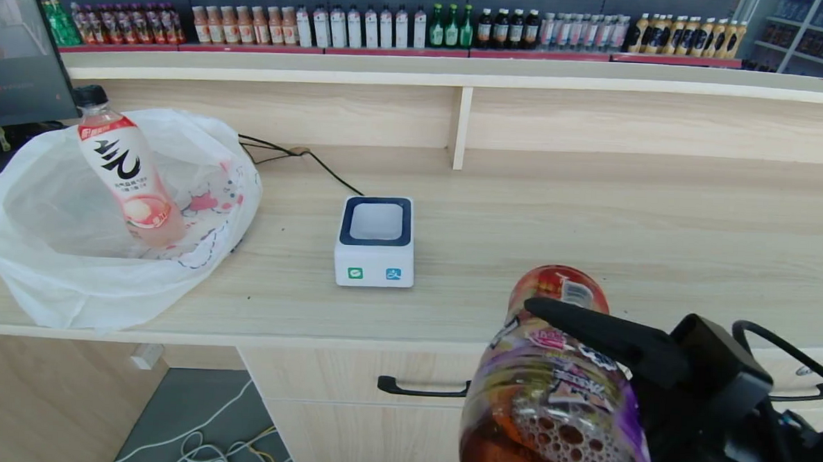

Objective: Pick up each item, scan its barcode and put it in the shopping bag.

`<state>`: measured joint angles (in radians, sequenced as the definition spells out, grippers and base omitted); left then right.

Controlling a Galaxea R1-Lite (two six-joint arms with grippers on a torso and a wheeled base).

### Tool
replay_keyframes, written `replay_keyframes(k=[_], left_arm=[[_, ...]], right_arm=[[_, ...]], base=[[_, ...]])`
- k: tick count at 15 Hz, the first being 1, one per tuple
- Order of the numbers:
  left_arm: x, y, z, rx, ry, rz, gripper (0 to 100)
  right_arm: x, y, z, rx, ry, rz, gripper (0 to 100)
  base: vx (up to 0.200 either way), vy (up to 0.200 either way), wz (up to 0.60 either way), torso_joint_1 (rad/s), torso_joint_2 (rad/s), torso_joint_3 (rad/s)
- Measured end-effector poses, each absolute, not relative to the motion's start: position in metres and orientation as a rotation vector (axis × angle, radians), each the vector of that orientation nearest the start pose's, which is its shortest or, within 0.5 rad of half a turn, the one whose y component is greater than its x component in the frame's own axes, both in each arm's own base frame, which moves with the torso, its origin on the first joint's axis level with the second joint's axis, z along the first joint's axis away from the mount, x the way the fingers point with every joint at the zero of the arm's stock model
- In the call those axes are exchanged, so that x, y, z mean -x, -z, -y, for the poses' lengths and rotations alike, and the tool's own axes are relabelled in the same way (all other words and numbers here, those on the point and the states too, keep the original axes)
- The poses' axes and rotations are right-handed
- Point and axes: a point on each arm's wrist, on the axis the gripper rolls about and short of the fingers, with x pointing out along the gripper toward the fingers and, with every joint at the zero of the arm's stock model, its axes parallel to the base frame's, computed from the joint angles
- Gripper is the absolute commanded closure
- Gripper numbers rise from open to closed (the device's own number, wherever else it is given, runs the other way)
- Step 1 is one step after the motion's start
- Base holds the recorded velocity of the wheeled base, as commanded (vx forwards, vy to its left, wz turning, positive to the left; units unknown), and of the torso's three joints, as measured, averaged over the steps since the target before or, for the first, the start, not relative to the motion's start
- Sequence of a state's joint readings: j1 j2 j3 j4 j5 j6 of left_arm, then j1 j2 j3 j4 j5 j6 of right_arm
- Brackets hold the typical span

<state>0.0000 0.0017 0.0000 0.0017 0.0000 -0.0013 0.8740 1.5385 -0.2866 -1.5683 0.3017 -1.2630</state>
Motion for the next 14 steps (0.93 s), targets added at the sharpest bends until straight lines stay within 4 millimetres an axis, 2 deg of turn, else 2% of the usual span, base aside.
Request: replay_keyframes(k=[4, 8, 10, 12, 14], left_arm=[[0.023, -0.075, 0.0, 0.001, 0.0, -0.003, 0], [0.023, -0.075, 0.0, 0.001, 0.0, -0.003, 0], [0.023, -0.075, 0.0, 0.001, 0.0, -0.003, 0], [0.023, -0.075, 0.0, 0.001, 0.0, -0.003, 0], [0.023, -0.075, 0.0, 0.001, 0.0, -0.003, 0]], right_arm=[[-0.175, -0.2, -0.193, 0.814, -0.793, 0.9, 100], [-0.21, -0.223, -0.216, 0.584, -0.778, 0.879, 100], [-0.218, -0.233, -0.21, 0.501, -0.737, 0.851, 100], [-0.215, -0.245, -0.196, 0.436, -0.698, 0.844, 100], [-0.21, -0.251, -0.185, 0.37, -0.689, 0.763, 100]], base=[[0.0, 0.0, 0.0, 0.0, 0.0, 0.0], [0.0, 0.0, 0.0, 0.0, 0.0, 0.0], [0.0, 0.0, 0.0, 0.0, 0.0, 0.0], [0.0, 0.0, 0.0, 0.0, 0.0, 0.0], [0.0, 0.0, 0.0, 0.0, 0.0, 0.0]])
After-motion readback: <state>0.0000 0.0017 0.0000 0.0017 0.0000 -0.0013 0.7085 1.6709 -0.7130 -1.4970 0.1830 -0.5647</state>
